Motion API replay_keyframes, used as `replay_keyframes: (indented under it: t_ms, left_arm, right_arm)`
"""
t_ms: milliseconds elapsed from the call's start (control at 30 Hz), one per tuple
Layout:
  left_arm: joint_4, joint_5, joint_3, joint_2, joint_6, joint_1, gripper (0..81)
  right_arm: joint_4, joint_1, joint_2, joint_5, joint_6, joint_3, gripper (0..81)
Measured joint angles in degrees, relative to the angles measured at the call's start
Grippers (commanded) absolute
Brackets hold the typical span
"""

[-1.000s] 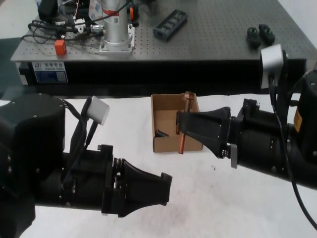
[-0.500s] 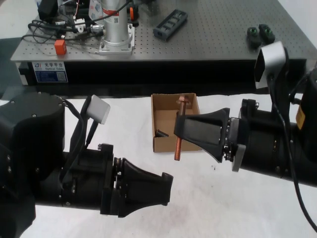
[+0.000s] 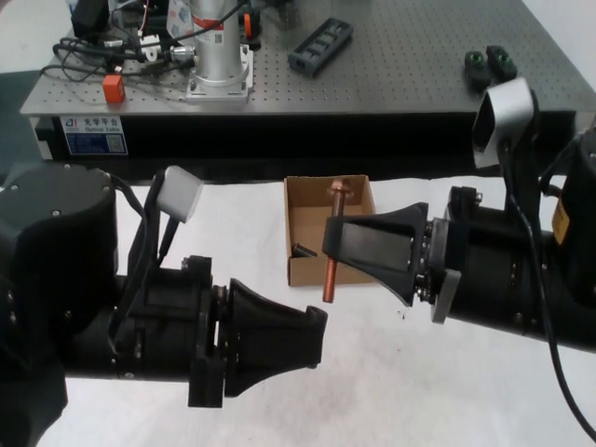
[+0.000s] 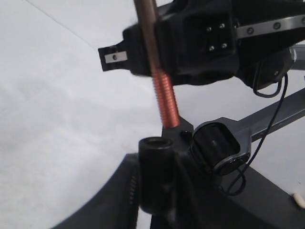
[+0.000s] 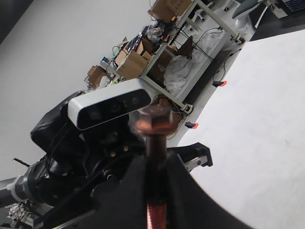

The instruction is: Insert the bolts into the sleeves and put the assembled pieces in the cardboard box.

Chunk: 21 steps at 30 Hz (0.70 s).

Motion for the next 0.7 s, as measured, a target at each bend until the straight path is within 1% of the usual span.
replay_keyframes:
  t_ms: [167,600,700]
  left_arm:
    - [-0.9,0.0,0.0,0.1,-0.2,0.0,0.6]
    - [-4.0,-1.5,0.0,0.3,-0.9,0.0,0.6]
    - [-4.1,-3.0,0.0,0.3,-0.9,0.0,0.6]
  right_arm:
    - [-0.6,1.9,0.4,0.2,0.2,0.0,2.8]
    - [-1.3,1.9,1.1,2.7,0.2,0.0,2.8]
    - [-1.0,2.0,1.2,2.7,0.2,0.0,2.8]
